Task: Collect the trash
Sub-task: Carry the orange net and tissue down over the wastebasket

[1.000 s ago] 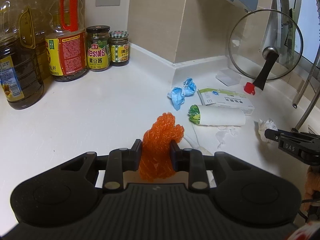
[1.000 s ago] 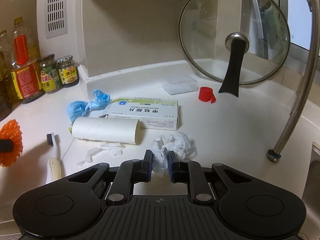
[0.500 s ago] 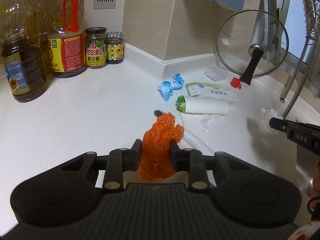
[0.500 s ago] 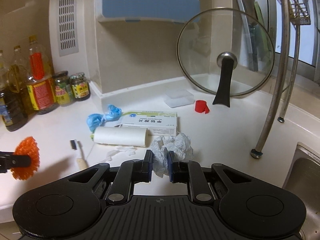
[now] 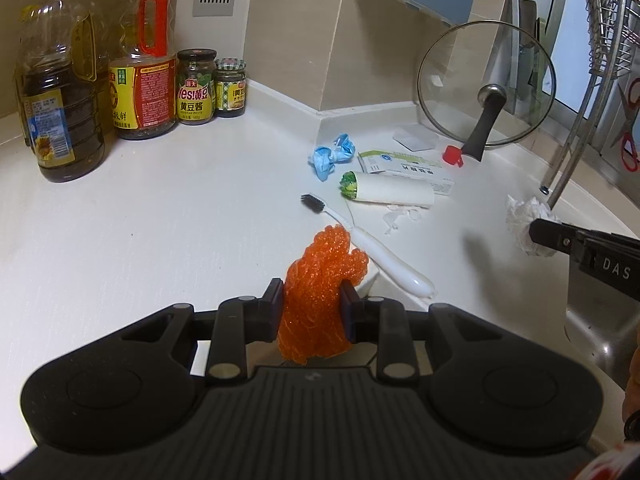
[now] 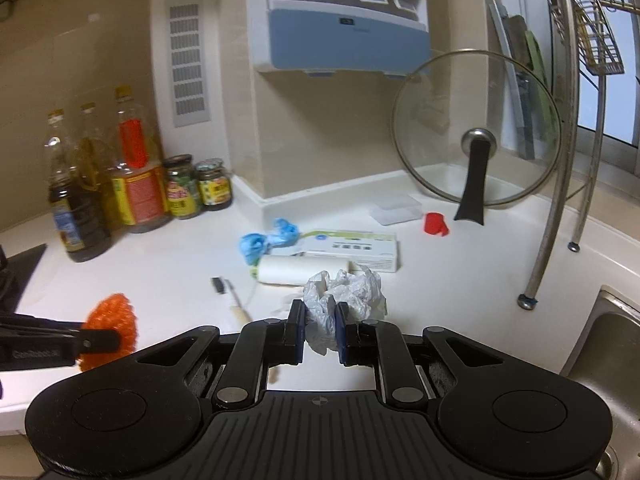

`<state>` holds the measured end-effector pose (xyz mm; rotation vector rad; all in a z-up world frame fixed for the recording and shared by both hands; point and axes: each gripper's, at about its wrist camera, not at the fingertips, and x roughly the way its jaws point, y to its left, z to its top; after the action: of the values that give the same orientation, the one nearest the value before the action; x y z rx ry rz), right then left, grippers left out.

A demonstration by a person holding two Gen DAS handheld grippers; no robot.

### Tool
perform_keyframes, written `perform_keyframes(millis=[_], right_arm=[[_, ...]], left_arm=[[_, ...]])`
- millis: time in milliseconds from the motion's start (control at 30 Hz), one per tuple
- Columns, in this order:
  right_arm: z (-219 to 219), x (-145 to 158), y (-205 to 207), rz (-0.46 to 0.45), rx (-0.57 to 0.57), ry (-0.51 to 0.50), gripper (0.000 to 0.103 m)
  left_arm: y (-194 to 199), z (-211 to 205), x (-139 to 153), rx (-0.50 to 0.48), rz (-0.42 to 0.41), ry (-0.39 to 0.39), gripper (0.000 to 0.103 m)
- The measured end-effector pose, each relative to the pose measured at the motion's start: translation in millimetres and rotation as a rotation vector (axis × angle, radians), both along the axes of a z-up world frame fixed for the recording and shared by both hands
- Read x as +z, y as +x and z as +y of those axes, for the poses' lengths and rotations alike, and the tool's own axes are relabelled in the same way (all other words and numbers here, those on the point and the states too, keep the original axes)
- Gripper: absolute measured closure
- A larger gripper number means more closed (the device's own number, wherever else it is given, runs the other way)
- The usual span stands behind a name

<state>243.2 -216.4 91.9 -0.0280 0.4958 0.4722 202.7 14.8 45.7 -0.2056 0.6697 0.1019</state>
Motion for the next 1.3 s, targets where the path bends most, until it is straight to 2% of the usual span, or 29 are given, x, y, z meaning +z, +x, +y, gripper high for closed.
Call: perform_keyframes(millis=[233,567,967,1300], right_arm=[[13.4,5.1,-22.8,-0.010,0.063,0.010,0.087],[27.6,-4.2,-52.0,0.020,0.152,0.011,0.087],[26.8,-35.8,-76.1,0.109,0.204,-0.020,0.087],[28.9,-83.8,-84.7,0.225,0.232,-0.060,0.087]], left_arm=[[-13.8,-1.9,-0.5,-0.017,0.001,-0.012,0.077],[-30.0,-6.2,-5.3,-0.033,0.010,-0.024,0.077],[-56.0,-13.4,-30.7,-0.051,0.072,-0.045,0.077],[-63.8,-12.6,-72.4,-0.059,0.168,-0.049,0.077]])
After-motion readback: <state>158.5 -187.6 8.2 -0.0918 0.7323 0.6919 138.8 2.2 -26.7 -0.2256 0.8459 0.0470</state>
